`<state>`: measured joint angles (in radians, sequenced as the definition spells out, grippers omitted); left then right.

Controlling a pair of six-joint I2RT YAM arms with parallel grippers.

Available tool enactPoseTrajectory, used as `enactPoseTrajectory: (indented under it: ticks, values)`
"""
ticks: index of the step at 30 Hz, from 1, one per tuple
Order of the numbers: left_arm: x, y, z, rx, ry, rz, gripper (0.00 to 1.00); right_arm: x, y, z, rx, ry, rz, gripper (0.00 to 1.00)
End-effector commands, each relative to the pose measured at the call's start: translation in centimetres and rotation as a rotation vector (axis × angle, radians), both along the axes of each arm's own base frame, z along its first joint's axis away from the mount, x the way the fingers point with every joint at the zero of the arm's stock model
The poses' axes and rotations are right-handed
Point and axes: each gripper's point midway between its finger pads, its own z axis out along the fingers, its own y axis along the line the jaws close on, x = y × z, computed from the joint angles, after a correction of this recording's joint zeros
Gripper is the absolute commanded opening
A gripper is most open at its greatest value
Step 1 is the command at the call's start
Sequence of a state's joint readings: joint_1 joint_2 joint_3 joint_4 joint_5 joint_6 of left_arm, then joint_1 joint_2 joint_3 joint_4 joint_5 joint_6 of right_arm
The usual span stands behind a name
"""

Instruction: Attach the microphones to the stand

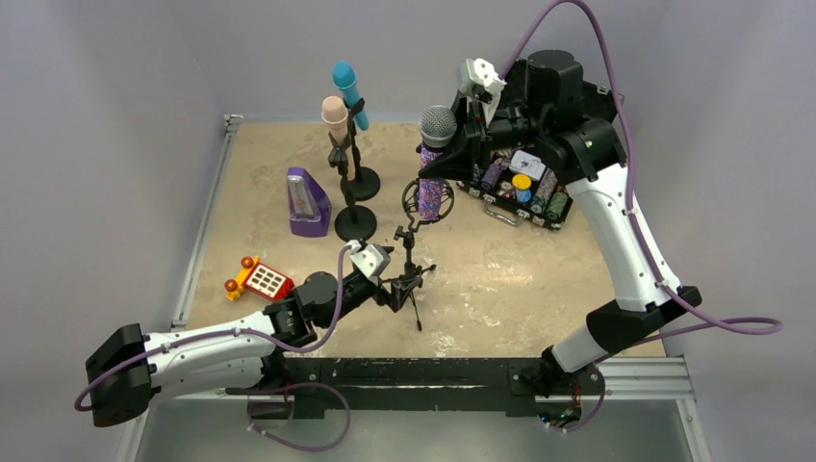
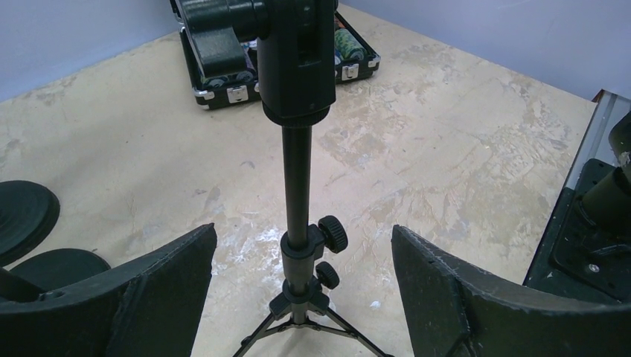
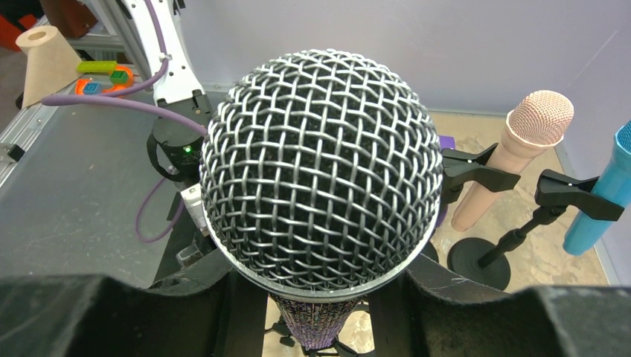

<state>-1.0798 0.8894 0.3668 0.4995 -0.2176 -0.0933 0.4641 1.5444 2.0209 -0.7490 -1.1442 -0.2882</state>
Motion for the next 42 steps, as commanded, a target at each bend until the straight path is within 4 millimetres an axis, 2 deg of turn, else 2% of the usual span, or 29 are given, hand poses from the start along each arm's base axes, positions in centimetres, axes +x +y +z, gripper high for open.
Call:
enactPoseTrajectory:
  ticks: [1, 33, 42]
  values:
    - [-0.1, 0.0, 1.2, -0.048, -0.017, -0.011, 0.91, -0.7, -0.3, 0.1, -0.002, 0.006, 0.010, 0.00]
    - [-0.3, -0.4, 1.3, -0.033, -0.045, -0.039, 0.92, -1.1, 0.0, -0.6, -0.021, -0.003, 0.005, 0.00]
    - [0.9, -0.9, 2.8, -0.021, -0.088, -0.003, 0.92, -0.4, 0.5, -0.4, -0.019, -0.001, -0.036, 0.00]
